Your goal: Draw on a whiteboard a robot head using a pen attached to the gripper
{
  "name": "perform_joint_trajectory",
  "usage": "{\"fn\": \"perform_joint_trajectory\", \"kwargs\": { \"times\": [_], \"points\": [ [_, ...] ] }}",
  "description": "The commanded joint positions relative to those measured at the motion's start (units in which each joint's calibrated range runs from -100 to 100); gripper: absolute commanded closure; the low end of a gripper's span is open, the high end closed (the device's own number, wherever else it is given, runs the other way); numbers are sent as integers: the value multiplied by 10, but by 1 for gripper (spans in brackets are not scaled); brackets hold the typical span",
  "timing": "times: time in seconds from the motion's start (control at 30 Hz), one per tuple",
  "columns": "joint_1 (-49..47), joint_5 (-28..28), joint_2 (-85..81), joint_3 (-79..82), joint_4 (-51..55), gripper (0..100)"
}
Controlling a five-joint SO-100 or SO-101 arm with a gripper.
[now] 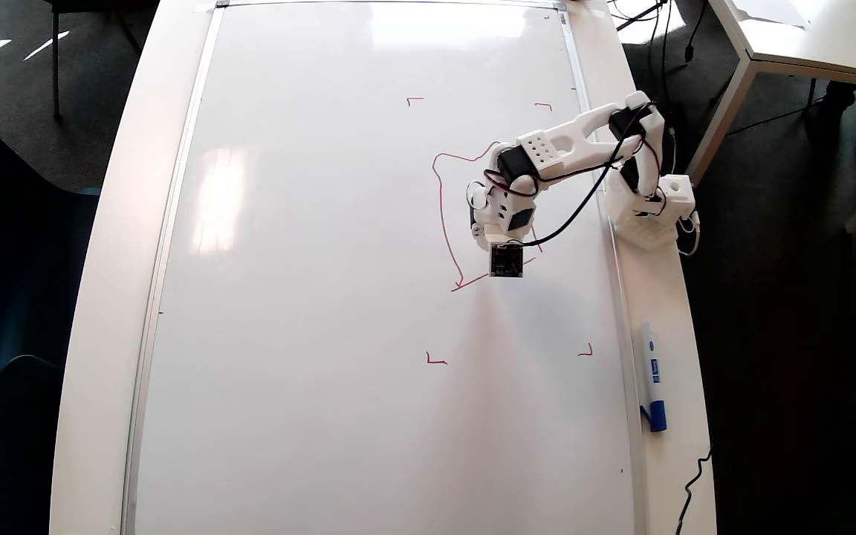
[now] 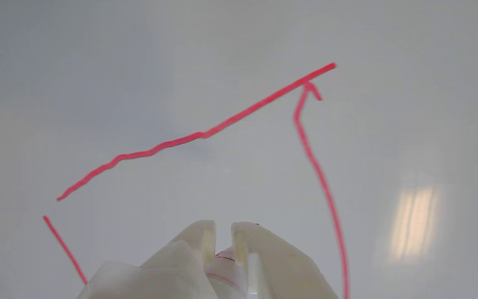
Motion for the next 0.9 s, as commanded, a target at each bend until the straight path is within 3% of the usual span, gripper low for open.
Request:
{"fn": "perform_joint_trajectory", "kwargs": {
  "times": [0.0, 0.87],
  "points": [
    [5, -2, -37, 18, -3, 99],
    [0, -2, 39, 11, -20, 99]
  ]
}}
